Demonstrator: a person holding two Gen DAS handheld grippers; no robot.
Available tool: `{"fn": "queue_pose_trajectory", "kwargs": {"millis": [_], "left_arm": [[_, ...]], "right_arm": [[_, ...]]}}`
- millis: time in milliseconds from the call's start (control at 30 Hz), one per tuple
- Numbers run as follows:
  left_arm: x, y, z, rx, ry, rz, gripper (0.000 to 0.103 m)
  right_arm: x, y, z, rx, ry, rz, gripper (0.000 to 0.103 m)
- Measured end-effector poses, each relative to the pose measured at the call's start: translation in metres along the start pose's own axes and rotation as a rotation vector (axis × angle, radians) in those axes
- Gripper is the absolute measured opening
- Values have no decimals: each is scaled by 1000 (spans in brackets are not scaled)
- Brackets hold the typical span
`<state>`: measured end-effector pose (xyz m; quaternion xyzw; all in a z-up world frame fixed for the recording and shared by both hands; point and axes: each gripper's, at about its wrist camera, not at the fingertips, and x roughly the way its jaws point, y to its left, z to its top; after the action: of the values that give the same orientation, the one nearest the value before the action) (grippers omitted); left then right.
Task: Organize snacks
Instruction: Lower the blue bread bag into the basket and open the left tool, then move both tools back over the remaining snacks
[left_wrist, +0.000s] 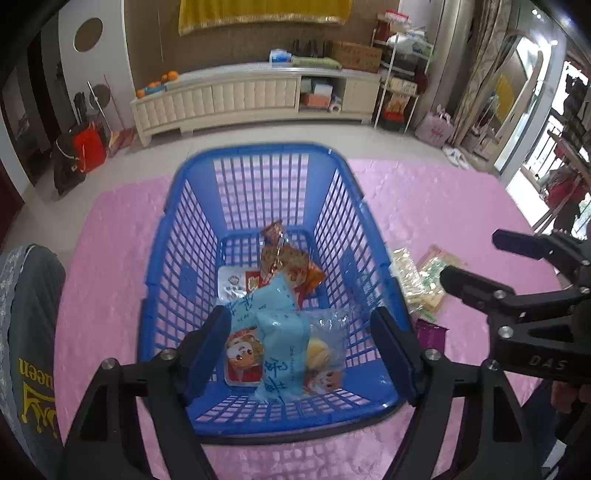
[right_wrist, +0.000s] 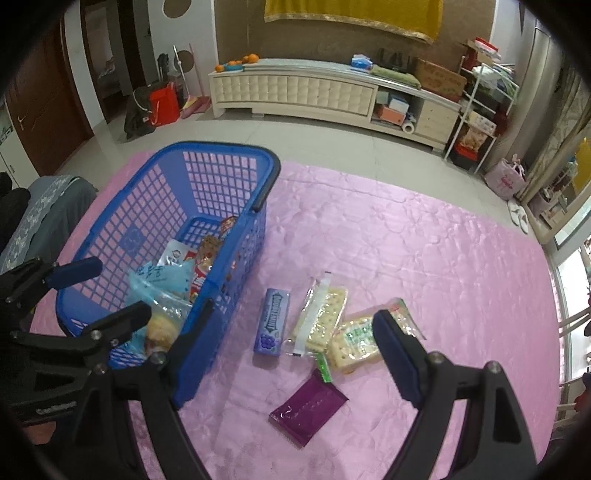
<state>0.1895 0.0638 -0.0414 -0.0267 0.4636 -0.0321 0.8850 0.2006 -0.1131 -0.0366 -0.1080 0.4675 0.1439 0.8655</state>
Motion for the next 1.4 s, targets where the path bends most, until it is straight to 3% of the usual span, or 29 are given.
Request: {"fn": "queue_pose_trajectory", "kwargs": {"millis": [333,733,1033,1200,1400], "left_arm": [[-46,-3,-9,25,-81,26,82],[-63,-44,-33,95,-94,-33,82],[-45,-91,-48,121,-64,-122,82],[-29,-123,-55,198,-56,-121,82],[5,-147,-64,244,22,-120,82]], "right_arm": [[-30,13,-6,3,-45,34,87],[-66,-13,-45,20,-106,27,87],[-74,-55,-88,50,-109,-26,87],[-63,-83,-108,102,-78,-34,87],[-45,-110,-129,172,-42,-20,87]]}}
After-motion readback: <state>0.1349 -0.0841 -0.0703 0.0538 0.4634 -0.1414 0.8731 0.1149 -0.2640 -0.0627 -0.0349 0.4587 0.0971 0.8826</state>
